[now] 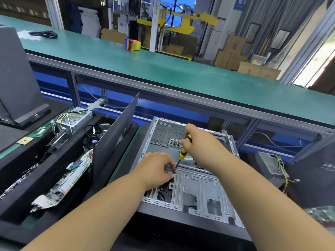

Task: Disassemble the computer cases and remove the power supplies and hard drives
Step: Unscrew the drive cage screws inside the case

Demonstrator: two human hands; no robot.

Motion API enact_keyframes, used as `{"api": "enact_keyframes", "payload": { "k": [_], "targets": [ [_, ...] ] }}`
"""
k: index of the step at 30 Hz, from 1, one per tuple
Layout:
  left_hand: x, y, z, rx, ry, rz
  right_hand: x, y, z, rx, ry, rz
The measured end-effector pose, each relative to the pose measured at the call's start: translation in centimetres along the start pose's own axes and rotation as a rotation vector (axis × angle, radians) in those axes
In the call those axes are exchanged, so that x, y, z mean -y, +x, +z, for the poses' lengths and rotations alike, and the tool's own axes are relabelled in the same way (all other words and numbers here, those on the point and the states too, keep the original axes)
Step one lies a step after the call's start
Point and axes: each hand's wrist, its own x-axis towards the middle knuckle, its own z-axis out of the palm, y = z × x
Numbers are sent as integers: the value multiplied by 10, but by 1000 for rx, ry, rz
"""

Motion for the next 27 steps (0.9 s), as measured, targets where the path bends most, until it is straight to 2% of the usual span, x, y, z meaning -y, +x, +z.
{"api": "enact_keyframes", "payload": {
  "k": [4,9,14,18,21,27],
  "targets": [
    [0,0,-1,9,14,12,0,2,-5,102,31,-87],
    [1,0,0,-8,7,18,-10,9,-20,223,114,-94],
    [-1,0,0,1,25,19,-9,11,-32,358,85,-162],
    [-2,-1,-1,3,28,17,-8,8,-23,220,42,-48],
    [-3,-2,-2,2,21,11,-5,6,-14,63,-179,-63],
    [-4,-1,-2,7,37,6,-5,6,-6,-22,38,44]
  ]
}}
